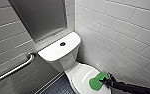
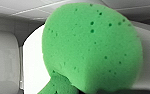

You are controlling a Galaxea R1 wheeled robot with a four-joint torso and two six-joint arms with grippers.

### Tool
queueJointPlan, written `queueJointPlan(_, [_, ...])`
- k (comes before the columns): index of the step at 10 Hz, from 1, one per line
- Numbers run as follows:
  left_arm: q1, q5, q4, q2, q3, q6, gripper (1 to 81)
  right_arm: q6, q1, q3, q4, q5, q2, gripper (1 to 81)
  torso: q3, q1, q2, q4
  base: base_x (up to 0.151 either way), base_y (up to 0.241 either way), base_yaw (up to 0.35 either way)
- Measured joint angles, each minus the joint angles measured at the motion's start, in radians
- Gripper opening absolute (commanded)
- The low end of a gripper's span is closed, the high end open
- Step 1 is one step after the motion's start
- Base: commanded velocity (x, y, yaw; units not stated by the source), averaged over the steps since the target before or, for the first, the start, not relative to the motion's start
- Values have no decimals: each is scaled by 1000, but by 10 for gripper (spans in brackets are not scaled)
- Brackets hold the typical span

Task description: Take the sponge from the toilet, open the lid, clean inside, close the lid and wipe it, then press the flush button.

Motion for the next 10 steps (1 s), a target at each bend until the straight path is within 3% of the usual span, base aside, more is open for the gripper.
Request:
queueJointPlan(4, [0,-2,0,0,9,3,811,0,-104,161,0,94,-161,10,0,0,0,0,0,0,0])
queueJointPlan(8, [0,-1,0,-13,39,3,811,0,-227,223,-1,290,-180,10,0,0,0,0,0,0,0])
queueJointPlan(10, [0,-2,0,-11,40,4,811,-4,-286,276,-6,330,-211,10,0,0,0,0,0,0,0])
